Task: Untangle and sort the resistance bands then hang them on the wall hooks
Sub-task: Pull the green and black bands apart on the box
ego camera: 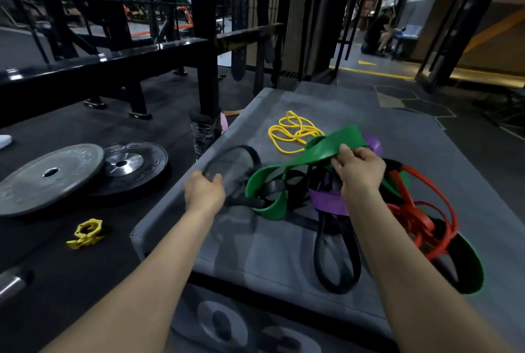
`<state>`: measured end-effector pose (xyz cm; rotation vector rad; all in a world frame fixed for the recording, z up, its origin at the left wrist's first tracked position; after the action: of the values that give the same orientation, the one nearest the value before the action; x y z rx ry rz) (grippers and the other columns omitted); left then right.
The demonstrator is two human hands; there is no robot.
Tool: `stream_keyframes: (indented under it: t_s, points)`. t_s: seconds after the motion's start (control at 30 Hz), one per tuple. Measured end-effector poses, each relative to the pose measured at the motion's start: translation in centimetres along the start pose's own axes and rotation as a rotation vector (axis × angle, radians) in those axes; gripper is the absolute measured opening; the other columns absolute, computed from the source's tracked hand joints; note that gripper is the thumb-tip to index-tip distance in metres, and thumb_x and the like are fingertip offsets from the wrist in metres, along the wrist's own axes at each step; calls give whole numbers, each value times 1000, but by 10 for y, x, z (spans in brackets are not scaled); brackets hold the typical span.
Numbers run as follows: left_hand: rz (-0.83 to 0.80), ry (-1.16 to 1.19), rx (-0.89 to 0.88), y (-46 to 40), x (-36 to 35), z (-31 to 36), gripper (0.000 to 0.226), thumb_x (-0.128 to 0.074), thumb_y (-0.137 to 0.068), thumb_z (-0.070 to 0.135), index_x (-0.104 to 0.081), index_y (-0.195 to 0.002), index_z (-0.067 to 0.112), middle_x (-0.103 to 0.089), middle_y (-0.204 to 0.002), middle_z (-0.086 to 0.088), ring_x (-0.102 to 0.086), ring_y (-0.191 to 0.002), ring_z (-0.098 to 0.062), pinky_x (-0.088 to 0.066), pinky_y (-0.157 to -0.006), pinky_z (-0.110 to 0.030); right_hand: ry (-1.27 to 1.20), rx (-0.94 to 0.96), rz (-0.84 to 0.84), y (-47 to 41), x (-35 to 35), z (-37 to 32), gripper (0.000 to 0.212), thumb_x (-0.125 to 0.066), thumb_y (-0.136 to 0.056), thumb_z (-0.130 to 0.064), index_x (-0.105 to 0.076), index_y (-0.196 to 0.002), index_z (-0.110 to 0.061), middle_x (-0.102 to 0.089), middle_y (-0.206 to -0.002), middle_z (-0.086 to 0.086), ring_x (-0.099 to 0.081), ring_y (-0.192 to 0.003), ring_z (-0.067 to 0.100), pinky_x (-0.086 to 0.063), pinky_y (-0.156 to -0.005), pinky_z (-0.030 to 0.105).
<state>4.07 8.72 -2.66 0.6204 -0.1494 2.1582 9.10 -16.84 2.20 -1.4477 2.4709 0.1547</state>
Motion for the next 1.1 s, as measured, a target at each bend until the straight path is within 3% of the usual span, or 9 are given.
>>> stream_keyframes:
  t_s: [0.07, 0.17, 0.27, 0.4, 0.53, 0.73, 0.9, 1.0, 1.1]
  points:
    - [57, -217, -8, 8, 4, 3, 61, -56, -89, 32, -32, -135, -1, -24, -142, -21, -31, -129, -38, -34, -102, -44, 143, 31, -36, -1, -2, 5, 30, -61, -87, -8, -49, -60, -11, -54, -59, 5, -53, -54, 12, -53, -56, 25]
    - [149, -311, -401, 20, 5, 15, 59, -62, -85, 27, -38, -135, 7, -32, -136, -15, -34, -126, -32, -33, -104, -40, 282, 60, -117, 1, -2, 12, 26, -62, -87, -17, -55, -63, -14, -60, -62, 5, -57, -57, 15, -54, -67, 35]
    - [-190, -322, -637, 30, -20, 16, 48, -63, -86, 29, -49, -128, 13, -43, -127, -10, -45, -121, -26, -38, -102, -34, 472, 95, -234, 6, -4, 14, 28, -60, -89, -21, -57, -61, -18, -63, -62, 4, -62, -61, 19, -54, -71, 41]
    - [-426, -359, -660, 34, -34, 11, 58, -70, -77, 42, -50, -123, 12, -45, -122, -8, -46, -118, -24, -38, -103, -35, 893, 203, -561, 29, -7, 16, 10, -64, -82, -15, -70, -75, -12, -71, -80, 12, -66, -82, 26, -49, -83, 34]
    - [-416, -436, -669, 34, -32, 8, 78, -85, -57, 40, -40, -114, 14, -45, -119, -5, -53, -110, -25, -44, -95, -42, 1327, 472, -906, 55, -10, 26, 53, -68, -75, -14, -53, -125, -3, -56, -128, 15, -50, -121, 27, -31, -98, 21]
    - [-267, -491, -841, 38, -26, 16, 31, -71, -77, 32, -53, -100, 20, -52, -100, 4, -59, -94, -26, -46, -79, -38, 1487, 393, -976, 56, -5, 52, 101, -78, -69, -38, -18, -145, -8, -41, -140, 12, -27, -132, 29, -29, -111, 36]
    - [-108, -98, -797, 31, -7, 30, 20, -74, -76, 17, -67, -94, 13, -46, -87, 9, -52, -82, -14, -44, -83, -32, 1379, 452, -940, 51, -10, 44, 63, -75, -72, -19, -44, -126, -8, -51, -124, 11, -48, -116, 30, -40, -99, 38]
    - [12, 50, -750, 28, 3, 37, 21, -75, -72, 5, -70, -92, 10, -38, -85, 16, -44, -77, 1, -36, -80, -3, 1322, 541, -866, 55, -16, 28, 27, -55, -79, -6, -54, -106, -7, -58, -111, 13, -53, -108, 32, -45, -86, 37]
    - [37, 153, -698, 26, 4, 43, 20, -72, -74, 3, -69, -94, 8, -38, -87, 17, -44, -83, 4, -27, -77, 7, 1259, 594, -803, 50, -16, 9, 19, -48, -80, -4, -56, -97, -8, -61, -104, 14, -54, -101, 32, -43, -81, 37]
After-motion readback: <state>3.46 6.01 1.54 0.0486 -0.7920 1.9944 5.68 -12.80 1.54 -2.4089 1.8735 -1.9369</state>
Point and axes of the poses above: each hand's wrist, its own y-axis away from the middle knuckle, its own x-axis out of the back of the hand, z = x × y, the point moved 3 cm from there along -y, towards the middle knuckle
